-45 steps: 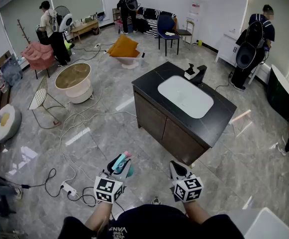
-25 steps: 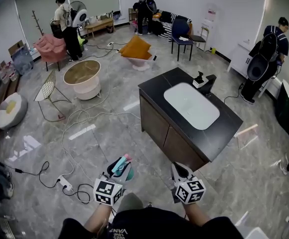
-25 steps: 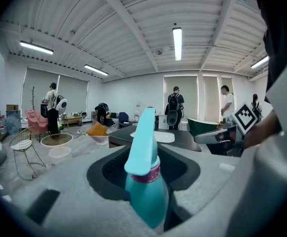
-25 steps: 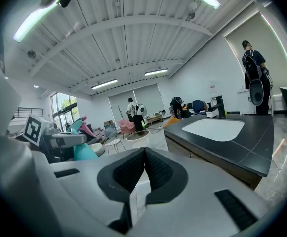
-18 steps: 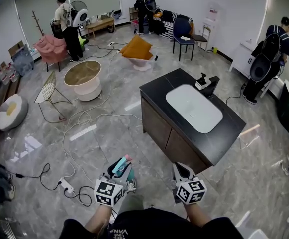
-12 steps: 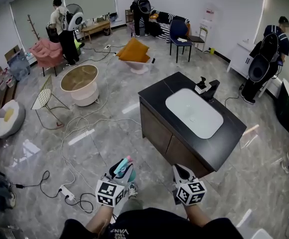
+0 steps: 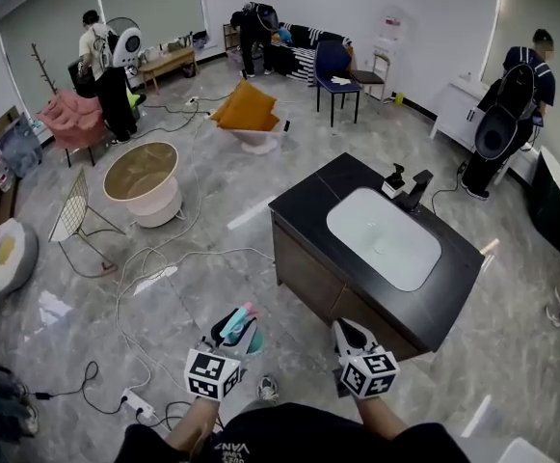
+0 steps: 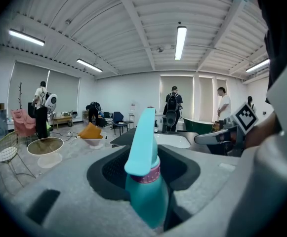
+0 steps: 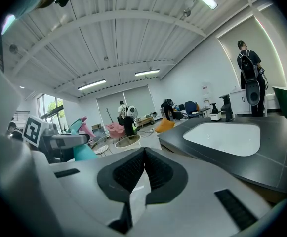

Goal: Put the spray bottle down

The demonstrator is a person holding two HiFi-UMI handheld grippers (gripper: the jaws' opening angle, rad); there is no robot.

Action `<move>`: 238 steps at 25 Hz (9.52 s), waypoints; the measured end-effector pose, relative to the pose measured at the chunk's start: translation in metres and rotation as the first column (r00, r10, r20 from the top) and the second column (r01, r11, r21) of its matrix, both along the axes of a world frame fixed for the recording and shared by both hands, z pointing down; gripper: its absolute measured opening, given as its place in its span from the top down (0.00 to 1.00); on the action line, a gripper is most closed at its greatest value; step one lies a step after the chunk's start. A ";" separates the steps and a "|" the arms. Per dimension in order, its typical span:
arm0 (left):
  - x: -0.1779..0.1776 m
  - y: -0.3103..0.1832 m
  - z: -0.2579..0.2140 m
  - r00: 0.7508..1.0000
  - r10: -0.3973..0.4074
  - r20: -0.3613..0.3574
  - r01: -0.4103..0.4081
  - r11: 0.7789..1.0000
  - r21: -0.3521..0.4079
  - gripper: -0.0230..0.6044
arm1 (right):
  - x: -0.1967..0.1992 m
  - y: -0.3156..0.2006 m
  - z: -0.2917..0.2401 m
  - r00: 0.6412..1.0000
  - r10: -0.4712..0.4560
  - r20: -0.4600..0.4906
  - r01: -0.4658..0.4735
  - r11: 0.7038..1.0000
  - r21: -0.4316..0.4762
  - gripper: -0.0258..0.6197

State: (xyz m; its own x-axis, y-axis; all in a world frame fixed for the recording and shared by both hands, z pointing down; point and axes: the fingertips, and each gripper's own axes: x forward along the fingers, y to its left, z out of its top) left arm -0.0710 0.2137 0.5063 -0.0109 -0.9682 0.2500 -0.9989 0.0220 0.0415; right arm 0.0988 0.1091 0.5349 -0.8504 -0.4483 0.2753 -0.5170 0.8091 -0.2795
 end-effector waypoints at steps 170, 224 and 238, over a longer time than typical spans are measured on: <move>-0.143 -0.536 0.065 0.950 0.299 -0.093 -0.305 0.951 -0.055 0.32 | -0.104 -0.385 0.040 0.959 0.278 -0.047 -0.281 0.954 -0.099 0.96; -0.094 -0.273 0.052 0.997 0.006 -0.077 -0.005 1.000 0.007 0.95 | -0.099 -0.266 0.052 0.999 -0.019 -0.040 0.016 0.996 -0.086 0.96; -0.092 -0.275 0.054 0.998 0.005 -0.062 -0.005 1.000 0.007 0.95 | -0.100 -0.268 0.052 0.999 -0.024 -0.039 0.021 0.997 -0.077 0.96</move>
